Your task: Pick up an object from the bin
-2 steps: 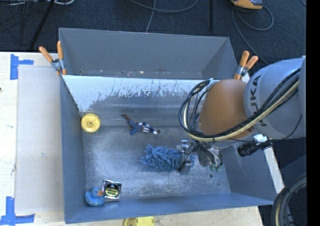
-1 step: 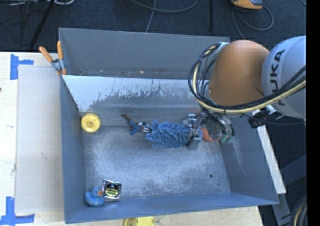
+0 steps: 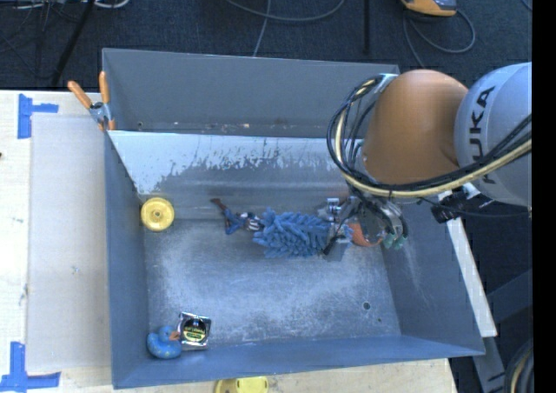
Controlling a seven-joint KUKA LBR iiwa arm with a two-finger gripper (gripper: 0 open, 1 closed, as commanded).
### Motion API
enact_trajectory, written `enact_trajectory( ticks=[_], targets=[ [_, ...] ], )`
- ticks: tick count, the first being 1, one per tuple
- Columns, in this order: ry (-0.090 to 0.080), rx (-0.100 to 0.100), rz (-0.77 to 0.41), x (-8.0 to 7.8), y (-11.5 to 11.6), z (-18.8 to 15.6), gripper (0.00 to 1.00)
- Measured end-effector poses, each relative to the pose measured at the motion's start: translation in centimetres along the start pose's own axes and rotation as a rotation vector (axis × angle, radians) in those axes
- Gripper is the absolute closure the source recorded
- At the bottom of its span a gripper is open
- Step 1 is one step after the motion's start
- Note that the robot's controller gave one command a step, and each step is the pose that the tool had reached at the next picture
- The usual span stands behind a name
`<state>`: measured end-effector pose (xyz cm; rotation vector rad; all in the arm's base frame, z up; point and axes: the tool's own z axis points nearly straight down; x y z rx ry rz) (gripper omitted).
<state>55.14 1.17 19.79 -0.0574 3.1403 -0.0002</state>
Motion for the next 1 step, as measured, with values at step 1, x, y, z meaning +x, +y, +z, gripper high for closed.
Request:
enact_trajectory(
  ticks=[1],
  targets=[
    [0.0, 0.0, 0.02, 1.83, 2.3, -9.98, 1.0]
  ],
)
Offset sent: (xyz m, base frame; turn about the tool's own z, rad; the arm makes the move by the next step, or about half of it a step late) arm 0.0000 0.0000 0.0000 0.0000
